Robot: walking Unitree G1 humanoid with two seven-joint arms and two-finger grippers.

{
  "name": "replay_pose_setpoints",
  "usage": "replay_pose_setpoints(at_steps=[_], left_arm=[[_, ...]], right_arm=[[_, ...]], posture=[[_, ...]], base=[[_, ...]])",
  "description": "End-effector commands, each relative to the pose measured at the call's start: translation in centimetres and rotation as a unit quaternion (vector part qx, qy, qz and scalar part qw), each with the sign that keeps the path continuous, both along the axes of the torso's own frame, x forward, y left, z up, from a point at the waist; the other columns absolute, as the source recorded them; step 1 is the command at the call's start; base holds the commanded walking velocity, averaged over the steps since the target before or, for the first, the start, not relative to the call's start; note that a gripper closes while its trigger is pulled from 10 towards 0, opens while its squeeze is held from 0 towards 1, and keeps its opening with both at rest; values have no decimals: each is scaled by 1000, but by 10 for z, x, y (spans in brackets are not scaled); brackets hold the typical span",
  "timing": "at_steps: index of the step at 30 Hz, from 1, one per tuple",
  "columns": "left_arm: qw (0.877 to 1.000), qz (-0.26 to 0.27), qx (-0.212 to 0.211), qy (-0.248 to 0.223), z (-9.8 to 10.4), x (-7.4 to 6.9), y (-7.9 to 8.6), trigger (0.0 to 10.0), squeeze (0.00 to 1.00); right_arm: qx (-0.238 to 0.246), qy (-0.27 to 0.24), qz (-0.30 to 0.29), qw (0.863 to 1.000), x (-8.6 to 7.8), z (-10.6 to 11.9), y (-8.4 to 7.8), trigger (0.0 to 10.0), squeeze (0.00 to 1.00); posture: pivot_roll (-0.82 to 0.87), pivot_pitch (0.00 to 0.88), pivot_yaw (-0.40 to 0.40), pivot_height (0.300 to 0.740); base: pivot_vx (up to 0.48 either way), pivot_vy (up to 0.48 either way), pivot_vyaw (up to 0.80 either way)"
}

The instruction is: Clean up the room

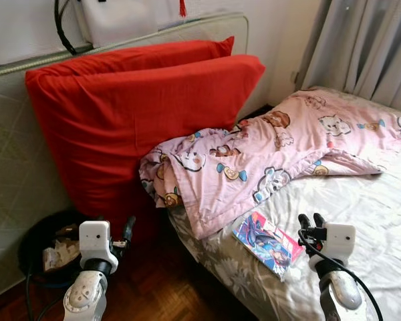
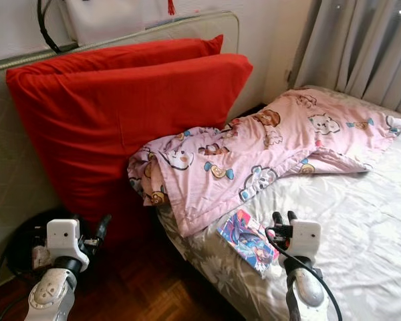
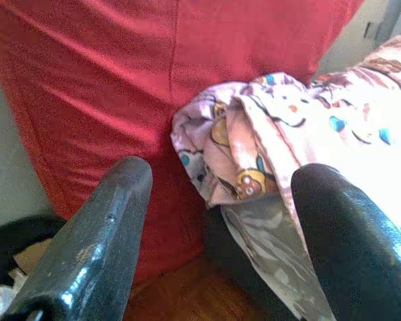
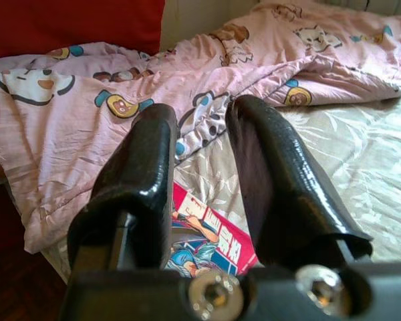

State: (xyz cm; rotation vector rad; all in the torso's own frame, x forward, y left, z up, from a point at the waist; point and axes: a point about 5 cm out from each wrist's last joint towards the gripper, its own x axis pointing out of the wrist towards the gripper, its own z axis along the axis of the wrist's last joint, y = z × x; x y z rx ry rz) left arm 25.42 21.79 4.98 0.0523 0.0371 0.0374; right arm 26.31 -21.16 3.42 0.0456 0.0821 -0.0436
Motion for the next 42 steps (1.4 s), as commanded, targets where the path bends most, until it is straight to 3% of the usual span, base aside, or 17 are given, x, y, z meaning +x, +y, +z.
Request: replay_pose_setpoints(at_steps=[1,6,28,42], left_arm=[[1000,0,-5,-2,2,2,1,10000,0],[1000,0,-8,-3,4,7,-2,10000,0],[1000,-13,-4,11,1,5,-5,10000,0],[1000,-13,-9,11,0,1,-6,10000,0]], right_arm=[[6,1,5,1000,1,-2,3,10000,0],[8,2,12,1000,7,1,6,10000,0],[23,12,36,999,15,-3,21,10000,0],[22,21,33,999,12,-9,24,10000,0]], posture=[[-73,0,12,647],[-67,0,3,647],[-47,0,7,647],[-37,0,4,627]], base=[[0,0,0],[0,0,0],[0,0,0],[0,0,0]])
